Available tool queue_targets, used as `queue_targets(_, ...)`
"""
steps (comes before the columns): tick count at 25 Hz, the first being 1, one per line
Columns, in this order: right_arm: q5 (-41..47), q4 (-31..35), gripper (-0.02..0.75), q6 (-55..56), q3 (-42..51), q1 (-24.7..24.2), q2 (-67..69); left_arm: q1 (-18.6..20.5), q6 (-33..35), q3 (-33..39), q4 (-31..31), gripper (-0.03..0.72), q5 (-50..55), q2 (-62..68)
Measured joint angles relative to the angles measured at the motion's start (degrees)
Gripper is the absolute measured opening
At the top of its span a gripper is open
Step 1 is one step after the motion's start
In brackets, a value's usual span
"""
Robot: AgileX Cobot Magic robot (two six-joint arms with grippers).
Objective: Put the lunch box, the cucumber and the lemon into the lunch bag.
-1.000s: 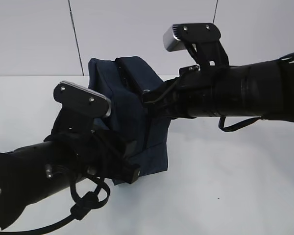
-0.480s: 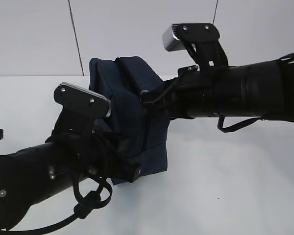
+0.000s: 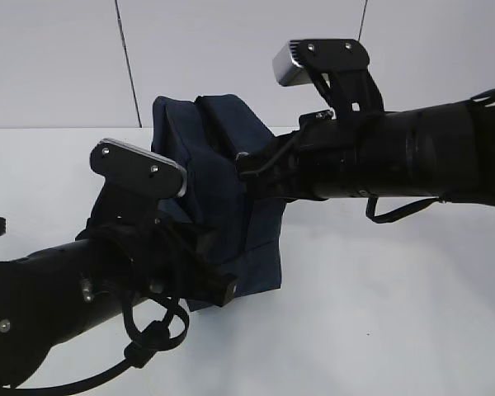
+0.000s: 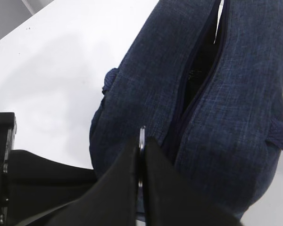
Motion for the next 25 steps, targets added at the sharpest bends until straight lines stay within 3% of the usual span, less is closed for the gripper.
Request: queue_targets(25,0.00,0.00,0.008,1.93,0.00,0.00,0.00,0.00,0.00,0.00,-2.47,-0.007,2.89,0.00)
